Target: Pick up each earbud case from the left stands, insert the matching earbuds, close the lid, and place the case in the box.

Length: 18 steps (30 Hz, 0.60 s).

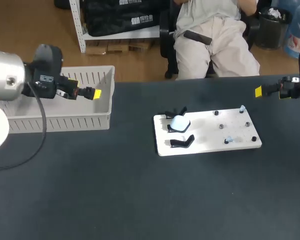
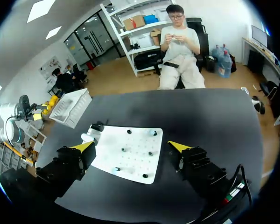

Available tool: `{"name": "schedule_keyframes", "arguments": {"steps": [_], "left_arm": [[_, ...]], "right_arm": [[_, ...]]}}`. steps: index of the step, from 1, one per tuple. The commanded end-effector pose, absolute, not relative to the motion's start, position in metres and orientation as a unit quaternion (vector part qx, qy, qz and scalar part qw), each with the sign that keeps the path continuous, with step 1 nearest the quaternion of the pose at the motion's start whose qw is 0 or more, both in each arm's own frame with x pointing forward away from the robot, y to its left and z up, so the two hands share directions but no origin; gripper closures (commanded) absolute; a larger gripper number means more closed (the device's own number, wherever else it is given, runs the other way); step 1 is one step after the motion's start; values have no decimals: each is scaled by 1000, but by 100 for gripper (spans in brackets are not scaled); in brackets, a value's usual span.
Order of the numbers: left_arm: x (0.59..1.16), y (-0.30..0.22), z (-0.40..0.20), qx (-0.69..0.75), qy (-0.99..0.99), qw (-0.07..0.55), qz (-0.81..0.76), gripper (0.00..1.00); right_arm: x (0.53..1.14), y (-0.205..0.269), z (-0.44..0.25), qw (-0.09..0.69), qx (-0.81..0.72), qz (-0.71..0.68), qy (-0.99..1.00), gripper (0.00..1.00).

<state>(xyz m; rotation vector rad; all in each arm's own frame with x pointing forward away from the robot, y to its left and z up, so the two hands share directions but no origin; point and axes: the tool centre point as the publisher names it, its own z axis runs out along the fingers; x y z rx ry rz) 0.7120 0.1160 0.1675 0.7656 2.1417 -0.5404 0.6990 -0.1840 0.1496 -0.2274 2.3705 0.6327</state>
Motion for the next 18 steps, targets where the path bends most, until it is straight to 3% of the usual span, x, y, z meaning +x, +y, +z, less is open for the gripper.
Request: {"name": "schedule_keyframes", "arguments": {"steps": [1, 18], "left_arm": [[717, 105, 161, 379, 786, 413, -260, 0], [706, 34, 138, 537, 683, 409, -278, 0]], "right_arm": [[699, -185, 150, 332, -88, 243, 907, 0], [699, -185, 150, 332, -88, 243, 907, 0]]}}
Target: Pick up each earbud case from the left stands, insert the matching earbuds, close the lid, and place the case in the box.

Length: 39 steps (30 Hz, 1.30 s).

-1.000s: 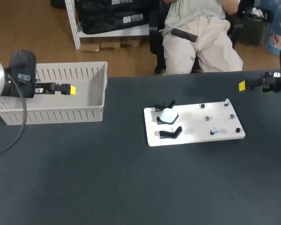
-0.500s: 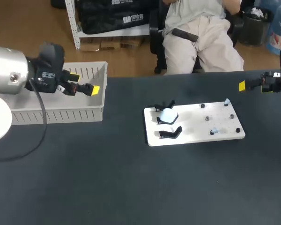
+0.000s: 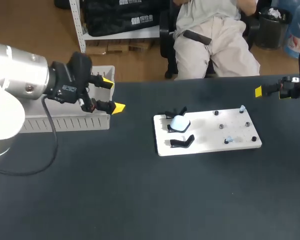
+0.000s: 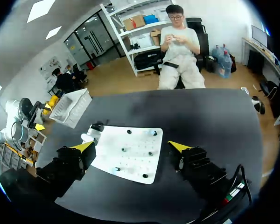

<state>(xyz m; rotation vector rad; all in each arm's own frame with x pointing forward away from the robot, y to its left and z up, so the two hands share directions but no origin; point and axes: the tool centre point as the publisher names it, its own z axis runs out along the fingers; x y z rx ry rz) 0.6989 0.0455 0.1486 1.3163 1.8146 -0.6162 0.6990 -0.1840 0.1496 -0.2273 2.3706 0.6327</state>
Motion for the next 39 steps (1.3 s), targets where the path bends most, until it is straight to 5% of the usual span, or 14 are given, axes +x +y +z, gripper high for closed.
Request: {"name": "schedule_keyframes", "arguments": {"steps": [1, 39], "left_arm": [[705, 29, 135, 544, 678, 407, -281, 0], [701, -75, 52, 590, 656, 328, -337, 5]], "right_arm": [[699, -185, 150, 332, -88, 243, 907, 0], [699, -185, 150, 332, -88, 243, 907, 0]]}}
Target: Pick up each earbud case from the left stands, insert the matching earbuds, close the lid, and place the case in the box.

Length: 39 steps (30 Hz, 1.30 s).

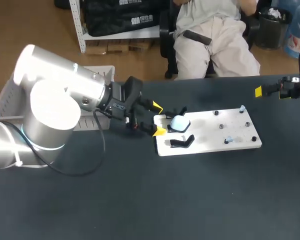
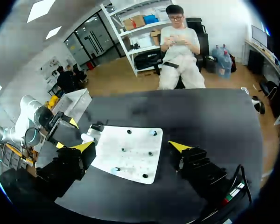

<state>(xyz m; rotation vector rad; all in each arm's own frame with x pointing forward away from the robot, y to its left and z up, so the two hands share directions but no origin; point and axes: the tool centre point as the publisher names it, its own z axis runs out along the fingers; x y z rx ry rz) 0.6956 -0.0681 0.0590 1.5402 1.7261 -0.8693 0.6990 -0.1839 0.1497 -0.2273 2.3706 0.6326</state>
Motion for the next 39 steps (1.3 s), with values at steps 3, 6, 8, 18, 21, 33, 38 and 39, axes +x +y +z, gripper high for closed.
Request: {"name": "schedule_keyframes", "arguments": {"steps": [3, 6, 8, 18, 21, 33, 38, 39], "left_arm": [[701, -79, 47, 590, 655, 328, -339, 7], [703, -83, 41, 588, 655, 330, -341, 17], [705, -85, 39, 587, 656, 331, -341, 20], [716, -91, 31, 577, 655, 338, -351, 49], [718, -93, 28, 576, 653, 338, -356, 51], [718, -100, 24, 572, 649, 336, -373, 54], [719, -103, 22, 570, 647, 338, -377, 55], [719, -104, 22, 570, 646, 338, -378, 55]], "right_arm": [[699, -185, 150, 332, -88, 243, 907, 0], [699, -185, 150, 332, -88, 243, 907, 0], [699, -185, 150, 332, -88, 243, 907, 0], [699, -185, 150, 332, -88, 243, 907, 0], [699, -185, 150, 332, -88, 243, 907, 0], [699, -185, 150, 332, -88, 243, 907, 0], [699, -185, 150, 332, -88, 243, 907, 0], [699, -185, 150, 332, -88, 243, 907, 0]]}}
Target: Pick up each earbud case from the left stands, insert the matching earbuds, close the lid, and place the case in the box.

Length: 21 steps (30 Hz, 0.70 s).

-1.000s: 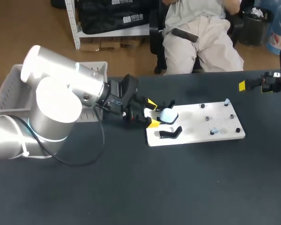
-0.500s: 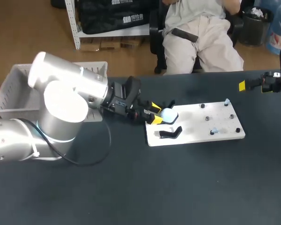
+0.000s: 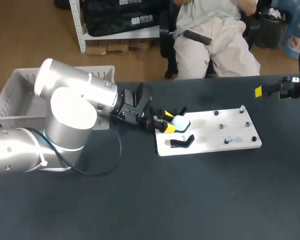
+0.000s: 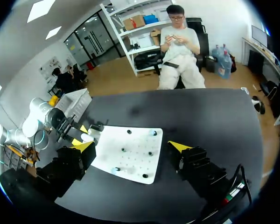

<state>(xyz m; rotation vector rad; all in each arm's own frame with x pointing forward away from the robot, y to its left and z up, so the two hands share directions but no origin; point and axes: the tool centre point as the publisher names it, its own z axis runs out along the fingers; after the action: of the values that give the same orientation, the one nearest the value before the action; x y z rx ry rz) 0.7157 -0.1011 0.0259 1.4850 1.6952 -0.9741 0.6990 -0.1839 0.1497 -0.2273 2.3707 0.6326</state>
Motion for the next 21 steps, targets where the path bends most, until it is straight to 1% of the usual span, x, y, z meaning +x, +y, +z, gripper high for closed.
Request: {"name": "schedule_keyframes", "arguments": {"steps": [1, 12, 18, 21], "left_arm": [[719, -104, 22, 571, 646, 338, -379, 55], [718, -110, 21, 573, 640, 338, -385, 56], [719, -112, 20, 570, 641, 339, -386, 65], [717, -112, 19, 571, 640, 339, -387, 68]], "right_arm": [[699, -185, 150, 332, -88, 243, 907, 0], [699, -185, 150, 332, -88, 243, 907, 0], [699, -185, 150, 332, -88, 243, 907, 0], [699, -185, 150, 332, -88, 243, 907, 0]]}}
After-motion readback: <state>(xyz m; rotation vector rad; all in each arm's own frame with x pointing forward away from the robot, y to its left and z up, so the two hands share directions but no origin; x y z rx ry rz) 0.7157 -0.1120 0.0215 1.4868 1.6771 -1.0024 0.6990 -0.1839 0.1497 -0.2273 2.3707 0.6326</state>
